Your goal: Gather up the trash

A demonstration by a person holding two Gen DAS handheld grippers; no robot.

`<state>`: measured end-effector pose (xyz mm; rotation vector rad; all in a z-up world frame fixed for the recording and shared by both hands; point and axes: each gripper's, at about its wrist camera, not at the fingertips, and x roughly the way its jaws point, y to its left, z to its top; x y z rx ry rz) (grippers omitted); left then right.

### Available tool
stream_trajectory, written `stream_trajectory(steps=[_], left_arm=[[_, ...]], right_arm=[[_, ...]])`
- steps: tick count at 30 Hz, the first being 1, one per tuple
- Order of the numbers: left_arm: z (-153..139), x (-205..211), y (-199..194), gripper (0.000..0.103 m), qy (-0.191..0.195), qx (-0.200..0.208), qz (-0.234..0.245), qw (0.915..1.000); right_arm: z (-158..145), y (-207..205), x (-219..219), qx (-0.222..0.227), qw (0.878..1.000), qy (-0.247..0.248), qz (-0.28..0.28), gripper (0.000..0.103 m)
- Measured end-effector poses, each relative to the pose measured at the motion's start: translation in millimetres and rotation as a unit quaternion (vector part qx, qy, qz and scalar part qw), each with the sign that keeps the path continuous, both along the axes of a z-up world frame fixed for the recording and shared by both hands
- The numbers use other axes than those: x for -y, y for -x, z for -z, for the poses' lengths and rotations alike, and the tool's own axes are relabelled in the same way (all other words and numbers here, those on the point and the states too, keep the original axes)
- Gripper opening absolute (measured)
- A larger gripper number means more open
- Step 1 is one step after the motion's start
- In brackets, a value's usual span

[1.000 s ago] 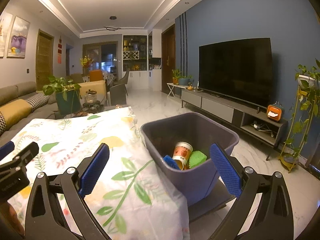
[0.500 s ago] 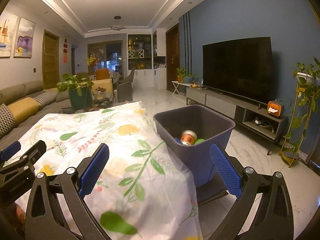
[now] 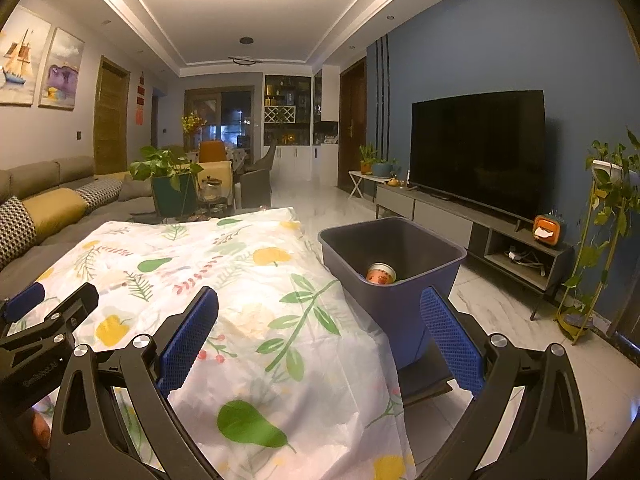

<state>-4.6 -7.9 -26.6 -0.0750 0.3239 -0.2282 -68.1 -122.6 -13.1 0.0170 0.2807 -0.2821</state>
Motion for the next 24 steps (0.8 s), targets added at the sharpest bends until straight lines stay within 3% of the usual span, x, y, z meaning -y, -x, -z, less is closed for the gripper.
stream_trajectory(steps=[24], left_arm=[[-8.2,-8.1,17.0,0.094,0.004,0.013,-0.001,0.9999]], right_arm=[[-6.1,9.2,-11.4,0.011,1.000,0.006,-0.004,0.097]])
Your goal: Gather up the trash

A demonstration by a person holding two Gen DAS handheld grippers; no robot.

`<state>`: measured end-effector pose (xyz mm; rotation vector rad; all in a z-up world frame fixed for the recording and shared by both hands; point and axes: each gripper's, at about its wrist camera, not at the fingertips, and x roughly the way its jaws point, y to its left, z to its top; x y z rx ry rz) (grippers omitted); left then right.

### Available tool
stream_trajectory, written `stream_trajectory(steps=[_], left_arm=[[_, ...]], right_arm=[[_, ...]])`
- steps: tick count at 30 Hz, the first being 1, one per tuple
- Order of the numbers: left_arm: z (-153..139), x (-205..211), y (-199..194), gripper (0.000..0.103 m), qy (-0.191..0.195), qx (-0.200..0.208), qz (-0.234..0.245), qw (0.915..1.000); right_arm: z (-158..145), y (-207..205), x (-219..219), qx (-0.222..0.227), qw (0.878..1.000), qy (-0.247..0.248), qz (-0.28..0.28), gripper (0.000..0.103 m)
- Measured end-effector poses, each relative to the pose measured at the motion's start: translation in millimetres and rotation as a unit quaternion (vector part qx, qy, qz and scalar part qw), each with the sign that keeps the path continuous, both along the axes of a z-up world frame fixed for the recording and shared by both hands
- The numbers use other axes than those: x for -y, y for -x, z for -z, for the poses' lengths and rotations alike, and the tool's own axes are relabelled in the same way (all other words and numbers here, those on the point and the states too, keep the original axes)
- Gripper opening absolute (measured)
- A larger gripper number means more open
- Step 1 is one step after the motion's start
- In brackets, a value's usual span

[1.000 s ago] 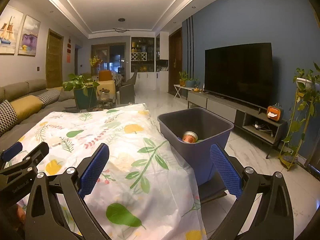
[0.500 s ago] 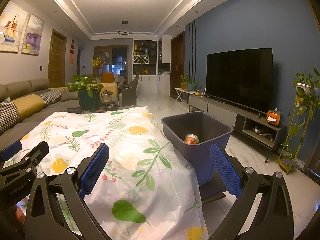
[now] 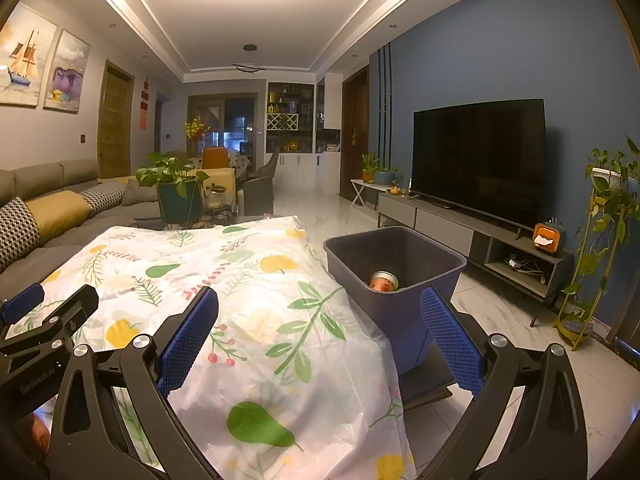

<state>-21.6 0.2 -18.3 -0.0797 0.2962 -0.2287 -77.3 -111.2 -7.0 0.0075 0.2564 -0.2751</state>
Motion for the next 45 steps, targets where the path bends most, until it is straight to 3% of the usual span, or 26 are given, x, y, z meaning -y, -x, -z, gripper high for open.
stream_trajectory(steps=[39,45], left_arm=[[-0.3,3.2,3.6,0.093,-0.006,-0.001,0.006,1.0000],[1.6,8.1,1.5,0.071,-0.019,-0.007,0.021,0.9996]], right_arm=[[-2.2,0.9,-1.5,0.006,1.000,0.000,0.003,0.097],[-2.8,0.7,-1.5,0.005,1.000,-0.002,0.003,0.097]])
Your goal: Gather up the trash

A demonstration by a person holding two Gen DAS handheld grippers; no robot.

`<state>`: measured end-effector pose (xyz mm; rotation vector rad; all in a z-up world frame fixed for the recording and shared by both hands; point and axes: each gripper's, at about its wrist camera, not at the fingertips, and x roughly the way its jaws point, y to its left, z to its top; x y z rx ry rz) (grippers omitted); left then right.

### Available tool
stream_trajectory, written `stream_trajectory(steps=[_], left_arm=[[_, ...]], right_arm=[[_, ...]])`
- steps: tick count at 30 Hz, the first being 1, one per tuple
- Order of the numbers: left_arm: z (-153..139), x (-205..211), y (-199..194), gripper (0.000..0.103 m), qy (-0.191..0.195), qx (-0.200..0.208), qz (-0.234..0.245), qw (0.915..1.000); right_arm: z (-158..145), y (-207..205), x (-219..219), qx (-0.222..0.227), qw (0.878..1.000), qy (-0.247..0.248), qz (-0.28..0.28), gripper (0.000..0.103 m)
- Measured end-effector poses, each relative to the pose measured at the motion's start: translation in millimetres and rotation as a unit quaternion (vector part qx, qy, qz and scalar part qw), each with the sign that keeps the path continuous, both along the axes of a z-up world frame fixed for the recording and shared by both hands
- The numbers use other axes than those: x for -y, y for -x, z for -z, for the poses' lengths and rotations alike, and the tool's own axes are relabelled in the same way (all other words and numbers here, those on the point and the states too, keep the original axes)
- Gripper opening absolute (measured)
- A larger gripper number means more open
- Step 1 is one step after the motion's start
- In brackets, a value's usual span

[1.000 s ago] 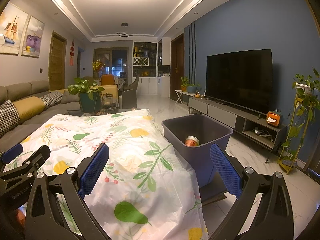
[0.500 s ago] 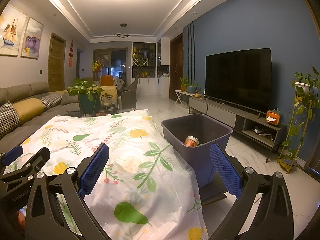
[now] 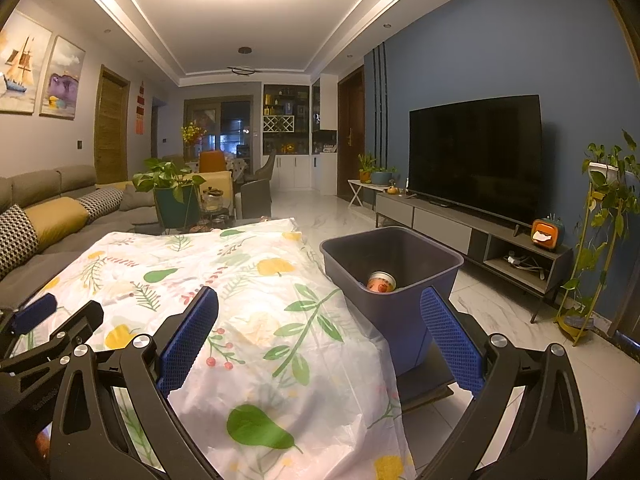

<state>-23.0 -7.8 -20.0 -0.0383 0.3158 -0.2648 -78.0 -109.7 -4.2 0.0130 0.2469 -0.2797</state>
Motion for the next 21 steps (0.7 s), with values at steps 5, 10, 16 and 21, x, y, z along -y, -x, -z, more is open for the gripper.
stream_trajectory(steps=[5,10,16,21], left_arm=[[0.2,0.9,1.1,0.069,-0.004,0.001,0.005,1.0000],[-0.4,0.4,1.5,0.069,-0.004,0.001,0.004,1.0000],[-0.2,-1.4,1.2,0.069,-0.004,-0.001,0.008,1.0000],[0.0,-1.7,1.4,0.069,-0.002,-0.001,0.008,1.0000]], right_arm=[[-0.5,1.7,0.2,0.005,1.000,-0.002,0.002,0.097],[-0.6,2.2,0.8,0.004,1.000,-0.003,0.003,0.097],[-1.1,3.2,0.9,0.005,1.000,-0.004,0.003,0.097],[-1.7,4.4,-0.6,0.005,1.000,-0.004,0.004,0.097]])
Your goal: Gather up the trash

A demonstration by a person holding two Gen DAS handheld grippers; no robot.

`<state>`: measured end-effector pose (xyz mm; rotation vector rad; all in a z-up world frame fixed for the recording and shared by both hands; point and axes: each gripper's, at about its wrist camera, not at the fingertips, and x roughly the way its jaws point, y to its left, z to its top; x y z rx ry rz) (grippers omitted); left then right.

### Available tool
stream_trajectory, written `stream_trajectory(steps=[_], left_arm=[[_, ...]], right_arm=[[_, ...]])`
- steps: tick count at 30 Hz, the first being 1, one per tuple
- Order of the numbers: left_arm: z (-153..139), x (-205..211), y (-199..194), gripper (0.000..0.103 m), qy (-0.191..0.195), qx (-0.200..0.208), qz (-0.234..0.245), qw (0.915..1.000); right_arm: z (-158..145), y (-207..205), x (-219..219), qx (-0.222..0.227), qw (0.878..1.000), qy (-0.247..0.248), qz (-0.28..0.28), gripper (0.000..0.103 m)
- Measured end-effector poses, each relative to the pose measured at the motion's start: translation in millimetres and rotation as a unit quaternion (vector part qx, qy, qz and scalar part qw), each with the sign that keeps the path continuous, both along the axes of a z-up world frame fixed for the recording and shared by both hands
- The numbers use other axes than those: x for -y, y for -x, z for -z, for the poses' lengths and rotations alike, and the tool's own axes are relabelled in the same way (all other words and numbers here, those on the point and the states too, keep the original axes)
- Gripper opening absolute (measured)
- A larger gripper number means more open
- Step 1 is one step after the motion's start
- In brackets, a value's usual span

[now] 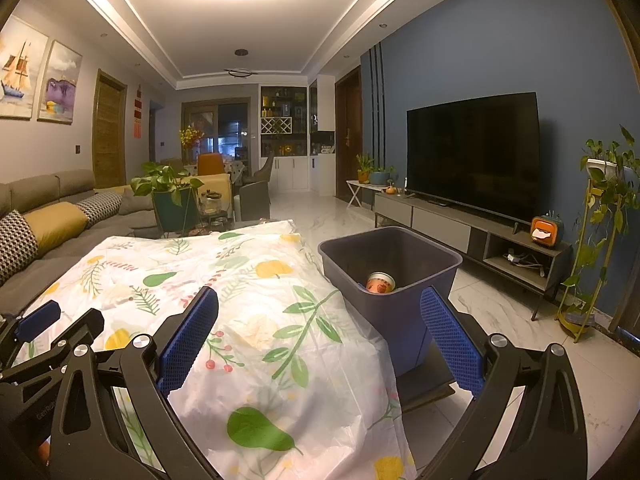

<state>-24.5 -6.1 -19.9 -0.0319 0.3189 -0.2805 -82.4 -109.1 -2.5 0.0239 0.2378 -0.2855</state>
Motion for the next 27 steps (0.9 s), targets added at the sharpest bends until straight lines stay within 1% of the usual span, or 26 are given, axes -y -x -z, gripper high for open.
stream_trajectory(steps=[20,22,24,27], left_arm=[[1.6,-0.6,1.9,0.069,-0.005,0.002,-0.002,1.0000],[2.5,-1.0,2.2,0.072,-0.007,0.002,-0.002,1.0000],[3.2,-2.2,3.7,0.079,-0.008,0.004,-0.005,0.9999],[1.6,-2.2,3.8,0.087,-0.009,0.008,-0.012,0.9999]], right_arm=[[-0.9,0.5,1.7,0.000,1.000,-0.002,0.000,0.097],[-0.9,0.2,2.6,0.000,1.000,-0.002,0.000,0.097],[-1.3,0.6,1.9,0.001,1.000,-0.002,0.000,0.097],[-1.3,0.7,2.1,0.000,1.000,-0.002,0.001,0.097]])
